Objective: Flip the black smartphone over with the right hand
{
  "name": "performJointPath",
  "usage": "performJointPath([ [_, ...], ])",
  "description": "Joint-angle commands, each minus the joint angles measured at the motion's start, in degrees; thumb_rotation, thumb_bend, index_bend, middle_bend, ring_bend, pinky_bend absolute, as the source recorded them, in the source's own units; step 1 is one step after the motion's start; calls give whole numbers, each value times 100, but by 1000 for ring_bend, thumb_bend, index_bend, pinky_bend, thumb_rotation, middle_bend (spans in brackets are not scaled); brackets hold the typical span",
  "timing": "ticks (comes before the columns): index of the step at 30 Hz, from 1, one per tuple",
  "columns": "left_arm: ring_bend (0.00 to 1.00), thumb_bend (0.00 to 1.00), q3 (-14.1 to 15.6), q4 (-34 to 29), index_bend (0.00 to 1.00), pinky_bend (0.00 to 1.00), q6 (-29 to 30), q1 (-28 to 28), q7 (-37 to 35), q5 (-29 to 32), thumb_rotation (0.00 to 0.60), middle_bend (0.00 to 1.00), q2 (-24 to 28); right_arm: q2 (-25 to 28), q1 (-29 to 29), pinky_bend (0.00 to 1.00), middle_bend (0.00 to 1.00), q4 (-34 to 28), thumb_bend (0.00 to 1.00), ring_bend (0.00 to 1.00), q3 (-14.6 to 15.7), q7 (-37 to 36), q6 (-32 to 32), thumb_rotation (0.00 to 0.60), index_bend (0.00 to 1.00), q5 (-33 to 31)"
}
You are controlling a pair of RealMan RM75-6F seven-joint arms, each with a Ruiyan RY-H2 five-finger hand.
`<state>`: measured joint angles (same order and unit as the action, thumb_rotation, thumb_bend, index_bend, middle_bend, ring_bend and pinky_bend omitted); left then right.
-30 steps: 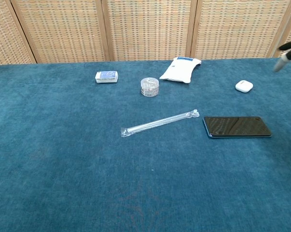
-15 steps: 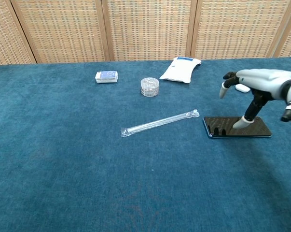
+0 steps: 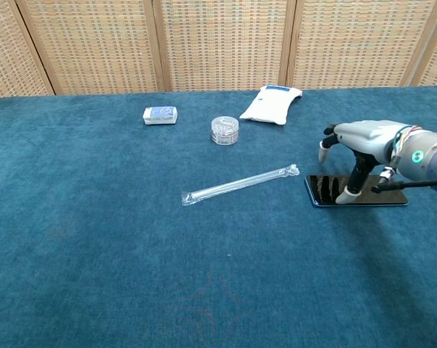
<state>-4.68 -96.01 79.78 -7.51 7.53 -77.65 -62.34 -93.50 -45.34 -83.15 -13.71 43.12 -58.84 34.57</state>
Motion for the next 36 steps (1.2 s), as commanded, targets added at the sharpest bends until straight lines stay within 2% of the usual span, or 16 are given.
performJointPath([
  [1,0,0,-14,22,0,0,-36,-17,13,55,600,0,-22,-49,-45,0,0,59,40,0,-5,-21,30,600,279,-61],
  [22,0,0,-40,47,0,0,-114,-76,161,227,600,0,-86,-281,-221,0,0,580,44,0,94,-194,323,600,290,-337],
  [26,0,0,-45,37,0,0,-92,-73,159,231,600,0,-81,-314,-237,0,0,652,97,0,124,-243,338,600,323,-272],
  [28,0,0,-45,40,0,0,-92,-71,146,235,600,0,-77,-320,-243,0,0,701,147,0,157,-240,350,600,364,-244],
  [30,0,0,-45,45,0,0,-106,-75,136,248,600,0,-74,-318,-246,0,0,733,191,0,171,-239,372,600,445,-259],
  [36,0,0,-45,43,0,0,-113,-83,119,243,600,0,-65,-271,-256,0,0,736,254,0,204,-243,425,600,528,-254],
])
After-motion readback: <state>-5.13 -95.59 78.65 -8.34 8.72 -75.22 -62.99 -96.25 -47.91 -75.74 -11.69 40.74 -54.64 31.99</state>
